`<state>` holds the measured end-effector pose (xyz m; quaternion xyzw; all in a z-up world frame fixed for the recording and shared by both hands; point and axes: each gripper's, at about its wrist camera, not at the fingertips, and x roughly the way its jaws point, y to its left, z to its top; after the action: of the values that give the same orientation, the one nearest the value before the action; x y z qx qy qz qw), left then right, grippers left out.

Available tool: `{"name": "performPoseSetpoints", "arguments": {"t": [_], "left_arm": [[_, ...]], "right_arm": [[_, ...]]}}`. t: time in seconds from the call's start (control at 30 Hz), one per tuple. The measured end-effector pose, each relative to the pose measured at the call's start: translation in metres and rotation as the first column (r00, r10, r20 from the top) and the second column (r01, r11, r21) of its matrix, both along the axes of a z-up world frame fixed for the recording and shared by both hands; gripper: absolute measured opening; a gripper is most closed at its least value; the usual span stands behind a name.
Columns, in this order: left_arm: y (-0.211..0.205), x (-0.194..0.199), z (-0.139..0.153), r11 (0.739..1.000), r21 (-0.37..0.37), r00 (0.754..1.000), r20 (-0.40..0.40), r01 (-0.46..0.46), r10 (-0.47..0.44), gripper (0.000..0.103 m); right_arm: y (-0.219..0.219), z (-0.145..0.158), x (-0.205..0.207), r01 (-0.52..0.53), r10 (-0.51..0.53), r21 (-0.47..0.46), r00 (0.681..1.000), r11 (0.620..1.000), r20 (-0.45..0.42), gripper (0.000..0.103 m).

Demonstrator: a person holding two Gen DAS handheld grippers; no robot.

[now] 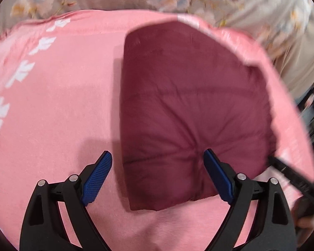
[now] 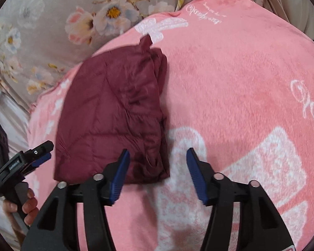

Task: Fold large clothes
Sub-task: 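Open both tools and reposition them at the edge of the maroon bundle, then grasp the bundle edge with the left tool while the right tool grasps the folded side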

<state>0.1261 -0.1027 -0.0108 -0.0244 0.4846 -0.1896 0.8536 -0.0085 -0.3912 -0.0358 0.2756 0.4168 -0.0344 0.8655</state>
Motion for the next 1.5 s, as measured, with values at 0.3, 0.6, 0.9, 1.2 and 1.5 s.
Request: {"name": "performPoseSetpoints", "arguments": {"t": [0.3,0.6,0.9,1.2,1.5], "left_arm": [[0.014,0.081,-0.008,0.984,-0.177,0.994,-0.110,-0.018,-0.001,0.095],[0.001,0.109,-0.049,0.956,-0.289,0.976,-0.219,-0.052,-0.013,0.098],[-0.020,0.111,-0.048,0.983,-0.180,0.983,-0.182,-0.033,0.000,0.098],[-0.037,0.103,-0.041,0.997,-0.076,0.994,-0.113,0.002,-0.011,0.098],[-0.048,0.079,-0.010,0.999,-0.008,0.999,0.005,0.039,-0.039,0.065]], "right_arm": [[-0.012,-0.007,0.056,-0.006,0.007,0.076,1.000,0.997,-0.013,0.070],[-0.013,-0.043,0.086,-0.013,0.016,0.210,1.000,0.978,-0.012,0.081],[-0.005,-0.045,0.096,-0.045,0.038,0.217,0.999,0.975,0.034,0.081],[-0.004,-0.045,0.098,-0.076,0.061,0.270,0.996,0.960,0.067,0.048],[0.015,0.000,0.074,-0.063,0.047,0.110,0.990,0.992,0.136,0.021]]}}
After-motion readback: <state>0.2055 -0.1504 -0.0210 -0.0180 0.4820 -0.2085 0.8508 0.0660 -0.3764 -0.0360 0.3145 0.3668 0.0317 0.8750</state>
